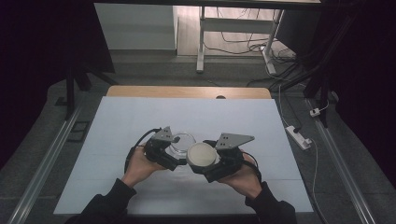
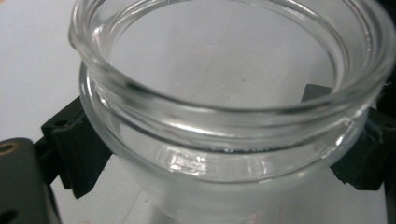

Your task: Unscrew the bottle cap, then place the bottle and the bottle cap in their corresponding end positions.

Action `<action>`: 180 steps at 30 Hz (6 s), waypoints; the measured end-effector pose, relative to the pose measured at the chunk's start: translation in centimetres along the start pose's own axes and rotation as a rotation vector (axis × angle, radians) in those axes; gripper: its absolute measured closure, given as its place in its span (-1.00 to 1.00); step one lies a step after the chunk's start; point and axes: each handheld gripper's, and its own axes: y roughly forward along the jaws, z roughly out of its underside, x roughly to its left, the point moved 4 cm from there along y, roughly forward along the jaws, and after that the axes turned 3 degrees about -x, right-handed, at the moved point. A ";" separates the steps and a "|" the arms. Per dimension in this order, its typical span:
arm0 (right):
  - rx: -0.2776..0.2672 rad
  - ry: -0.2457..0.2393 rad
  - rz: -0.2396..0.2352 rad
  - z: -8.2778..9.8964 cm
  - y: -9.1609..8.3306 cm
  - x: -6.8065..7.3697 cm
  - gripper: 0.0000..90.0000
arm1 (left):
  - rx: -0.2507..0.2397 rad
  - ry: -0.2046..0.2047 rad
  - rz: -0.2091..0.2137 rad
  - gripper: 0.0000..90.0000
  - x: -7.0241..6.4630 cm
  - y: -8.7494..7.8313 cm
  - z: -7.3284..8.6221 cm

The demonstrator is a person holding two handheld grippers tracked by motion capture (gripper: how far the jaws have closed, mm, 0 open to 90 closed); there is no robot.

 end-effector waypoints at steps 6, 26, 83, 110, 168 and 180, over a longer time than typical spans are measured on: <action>0.005 0.008 0.001 0.6 -0.2 0.2 -0.84 | -0.003 0.000 -0.018 -0.83 0.4 0.0 -0.4; 0.033 0.003 -0.011 2.4 0.4 1.3 -0.84 | -0.029 -0.001 -0.048 -0.83 1.6 0.4 -1.8; 0.136 -0.052 0.005 8.0 5.4 1.3 -0.84 | -0.059 0.005 -0.098 -0.83 7.4 6.2 -3.3; 0.209 -0.054 0.025 10.2 7.7 0.3 -0.84 | -0.039 -0.021 -0.146 -0.84 9.9 8.3 -1.6; 0.201 0.014 0.083 9.1 6.2 -1.1 -0.99 | 0.018 -0.158 -0.054 -1.00 8.0 5.2 1.0; 0.188 0.035 0.108 8.7 4.8 -1.7 -1.00 | 0.023 -0.167 -0.035 -1.00 6.5 2.9 1.9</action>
